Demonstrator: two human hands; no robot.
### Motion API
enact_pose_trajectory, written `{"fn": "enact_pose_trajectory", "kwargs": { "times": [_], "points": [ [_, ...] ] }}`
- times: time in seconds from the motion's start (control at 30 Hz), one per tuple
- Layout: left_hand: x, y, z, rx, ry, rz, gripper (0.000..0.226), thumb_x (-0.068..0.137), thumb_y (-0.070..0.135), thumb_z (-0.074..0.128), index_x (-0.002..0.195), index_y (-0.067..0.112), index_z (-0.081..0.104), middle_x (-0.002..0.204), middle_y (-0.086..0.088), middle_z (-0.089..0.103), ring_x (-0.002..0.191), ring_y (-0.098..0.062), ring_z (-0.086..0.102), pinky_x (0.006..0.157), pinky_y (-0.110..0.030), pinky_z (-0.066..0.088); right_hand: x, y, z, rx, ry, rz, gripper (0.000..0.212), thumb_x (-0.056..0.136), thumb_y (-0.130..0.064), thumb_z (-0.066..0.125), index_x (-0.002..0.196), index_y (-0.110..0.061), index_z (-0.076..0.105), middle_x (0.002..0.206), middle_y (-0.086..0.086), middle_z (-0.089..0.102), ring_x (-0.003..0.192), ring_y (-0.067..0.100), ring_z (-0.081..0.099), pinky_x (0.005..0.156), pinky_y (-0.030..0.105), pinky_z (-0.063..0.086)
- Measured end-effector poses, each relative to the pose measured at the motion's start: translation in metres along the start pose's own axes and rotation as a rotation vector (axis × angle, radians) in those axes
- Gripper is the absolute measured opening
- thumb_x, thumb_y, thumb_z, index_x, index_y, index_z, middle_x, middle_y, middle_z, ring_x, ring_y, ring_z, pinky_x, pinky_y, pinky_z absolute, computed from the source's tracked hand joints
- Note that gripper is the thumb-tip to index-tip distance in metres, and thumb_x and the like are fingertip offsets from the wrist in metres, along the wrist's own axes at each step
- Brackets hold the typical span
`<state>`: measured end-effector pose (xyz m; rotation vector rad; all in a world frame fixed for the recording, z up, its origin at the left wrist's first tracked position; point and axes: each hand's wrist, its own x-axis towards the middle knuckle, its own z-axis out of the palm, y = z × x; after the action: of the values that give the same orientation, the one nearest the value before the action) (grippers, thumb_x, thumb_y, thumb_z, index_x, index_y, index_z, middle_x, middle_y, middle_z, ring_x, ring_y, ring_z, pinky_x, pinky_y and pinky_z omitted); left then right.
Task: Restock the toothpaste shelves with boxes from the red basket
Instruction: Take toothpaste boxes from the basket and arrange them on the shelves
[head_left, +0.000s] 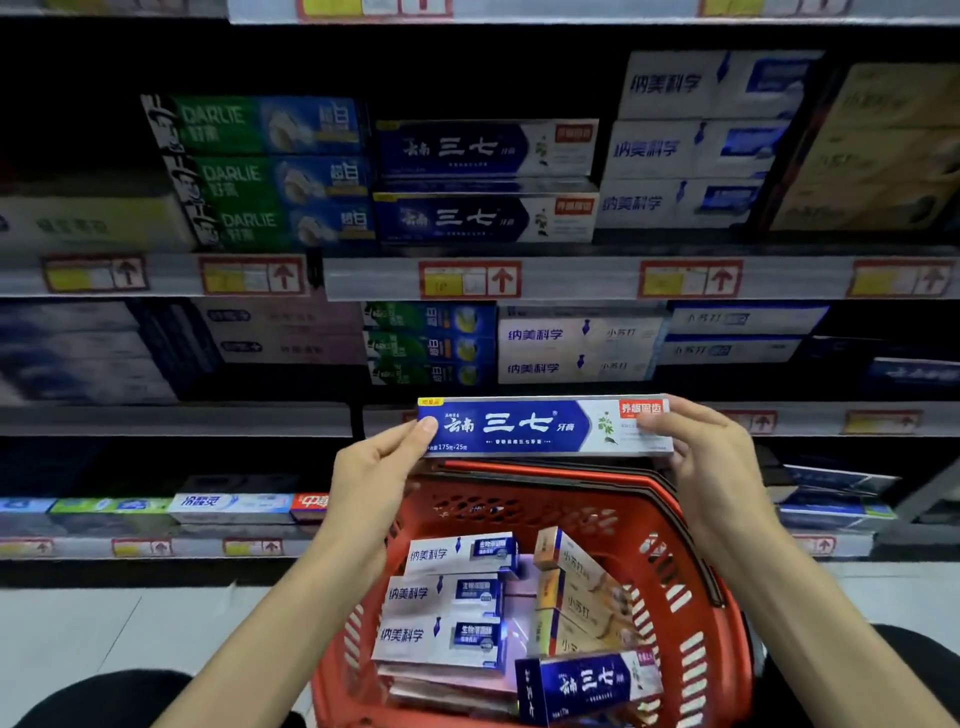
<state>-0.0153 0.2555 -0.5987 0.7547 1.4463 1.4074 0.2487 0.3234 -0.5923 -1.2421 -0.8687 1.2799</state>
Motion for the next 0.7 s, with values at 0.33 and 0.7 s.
{"fn": "enact_pose_trajectory", "kwargs": {
  "times": [0.33, 0.7],
  "points": [
    [0.002, 0.028, 0.006, -0.075, 0.244, 0.358, 0.016, 0.095, 0.025, 0.069, 0.11, 0.022, 0.068, 0.092, 0.011, 0.079, 0.09, -0.004, 0.075, 0.07, -0.01, 0.054, -0.022, -0.015, 0.03, -0.061, -0.027, -0.233, 0.034, 0.084, -0.032, 0.079, 0.117, -0.038, 0.073, 0.114, -0.004, 0.077, 0.106, 0.013, 0.073, 0.095, 0.045, 0.058],
    [0.038, 0.102, 0.023, 0.087, 0.412, 0.683, 0.017, 0.098, 0.027, 0.065, 0.112, 0.031, 0.074, 0.11, 0.02, 0.071, 0.099, 0.016, 0.062, 0.082, -0.003, 0.048, 0.003, -0.07, 0.08, -0.012, 0.14, -0.574, 0.04, 0.087, -0.022, 0.08, 0.127, -0.025, 0.073, 0.106, -0.014, 0.077, 0.098, -0.004, 0.071, 0.078, 0.005, 0.053]
  ]
}}
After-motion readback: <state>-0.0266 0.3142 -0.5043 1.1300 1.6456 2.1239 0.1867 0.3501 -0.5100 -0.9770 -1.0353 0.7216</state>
